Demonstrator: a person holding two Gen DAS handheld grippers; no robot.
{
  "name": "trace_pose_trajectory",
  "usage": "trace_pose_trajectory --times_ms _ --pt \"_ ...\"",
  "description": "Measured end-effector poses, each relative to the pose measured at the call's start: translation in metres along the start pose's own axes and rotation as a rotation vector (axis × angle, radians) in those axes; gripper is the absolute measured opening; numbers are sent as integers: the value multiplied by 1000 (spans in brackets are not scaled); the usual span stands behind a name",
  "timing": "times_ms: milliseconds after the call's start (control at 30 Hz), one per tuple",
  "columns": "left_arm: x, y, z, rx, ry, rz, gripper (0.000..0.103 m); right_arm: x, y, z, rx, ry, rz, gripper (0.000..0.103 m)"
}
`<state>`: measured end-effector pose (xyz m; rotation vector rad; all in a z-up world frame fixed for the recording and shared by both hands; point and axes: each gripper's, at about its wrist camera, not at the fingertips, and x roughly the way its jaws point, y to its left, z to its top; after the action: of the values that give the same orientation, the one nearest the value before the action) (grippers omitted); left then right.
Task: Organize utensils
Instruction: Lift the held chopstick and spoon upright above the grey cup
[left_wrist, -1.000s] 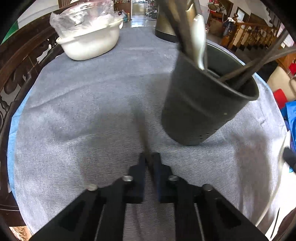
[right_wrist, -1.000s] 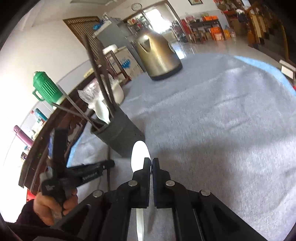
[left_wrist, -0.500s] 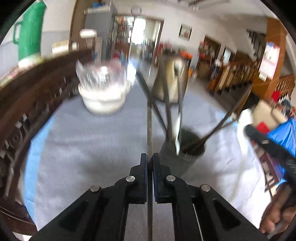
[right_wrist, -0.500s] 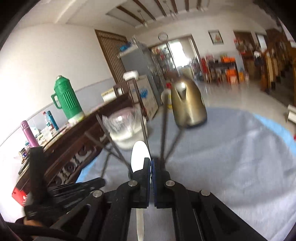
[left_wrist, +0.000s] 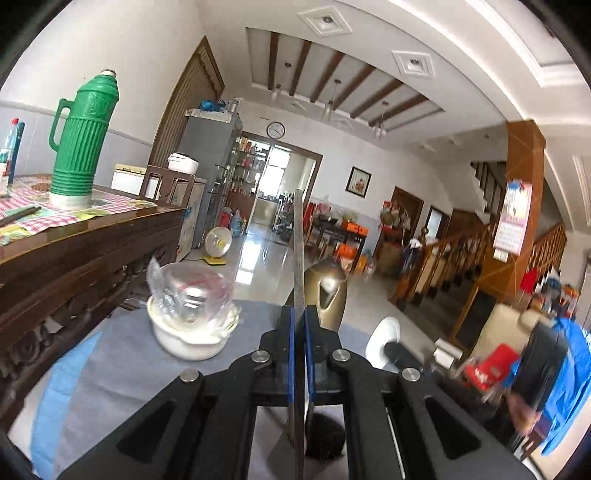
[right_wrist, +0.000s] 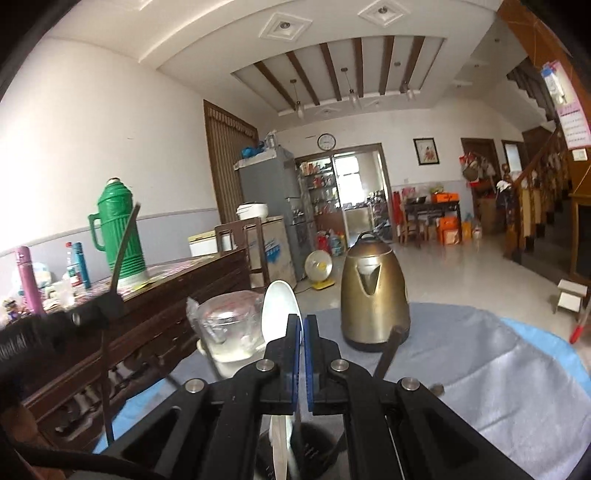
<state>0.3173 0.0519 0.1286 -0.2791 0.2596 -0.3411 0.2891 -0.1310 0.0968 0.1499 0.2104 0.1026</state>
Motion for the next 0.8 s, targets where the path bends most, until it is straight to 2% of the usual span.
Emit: trace_pose_trajectory --times_ms 233,400,500,667,800 --pt "43 -5 -2 -85 -18 -24 5 22 -11 -10 -14 7 -5 2" --pt "48 -8 1 -140 -70 -63 5 30 -10 -14 -33 8 -3 2" --pt "49 -16 0 -89 -96 -42 5 28 -16 -17 -19 5 5 2" --pt "68 -14 -21 -81 -40 -15 5 35 -15 -22 -6 13 15 2" --pt "67 -19 -34 -29 -58 4 5 40 -9 -29 -29 23 17 2"
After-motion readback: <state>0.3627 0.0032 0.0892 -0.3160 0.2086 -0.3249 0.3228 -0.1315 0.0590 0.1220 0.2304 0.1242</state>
